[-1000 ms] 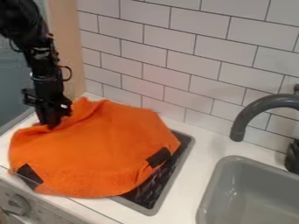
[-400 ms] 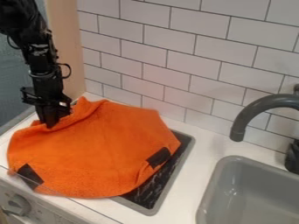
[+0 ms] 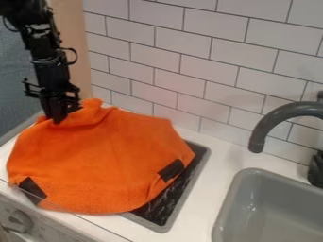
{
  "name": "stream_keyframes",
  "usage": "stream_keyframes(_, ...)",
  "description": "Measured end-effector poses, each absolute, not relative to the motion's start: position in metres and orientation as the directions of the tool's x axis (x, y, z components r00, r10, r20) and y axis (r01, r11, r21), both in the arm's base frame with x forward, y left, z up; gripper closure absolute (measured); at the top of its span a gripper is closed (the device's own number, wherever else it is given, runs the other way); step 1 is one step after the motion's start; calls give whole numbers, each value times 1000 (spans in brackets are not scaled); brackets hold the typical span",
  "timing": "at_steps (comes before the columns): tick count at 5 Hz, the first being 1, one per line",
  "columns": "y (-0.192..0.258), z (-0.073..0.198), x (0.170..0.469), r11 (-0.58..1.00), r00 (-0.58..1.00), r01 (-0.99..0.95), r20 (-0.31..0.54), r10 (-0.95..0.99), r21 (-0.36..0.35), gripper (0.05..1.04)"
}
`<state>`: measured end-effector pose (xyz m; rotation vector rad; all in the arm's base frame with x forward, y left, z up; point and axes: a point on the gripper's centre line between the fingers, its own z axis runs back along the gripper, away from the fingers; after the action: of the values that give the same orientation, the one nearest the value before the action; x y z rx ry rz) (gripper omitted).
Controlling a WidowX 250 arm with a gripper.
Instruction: Fold the cloth from top left to bottom right
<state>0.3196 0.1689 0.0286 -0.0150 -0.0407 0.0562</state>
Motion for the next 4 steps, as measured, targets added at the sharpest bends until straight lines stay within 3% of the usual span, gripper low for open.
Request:
stream_keyframes(1,131,40,327,997,999,-30,23,32,-65,1035)
stream_keyframes(2,95,36,330,998,1000,13,-14,-14,-68,1035)
stream_keyframes(4,31,19,335,990,991,134,-3,-135,-38,1035)
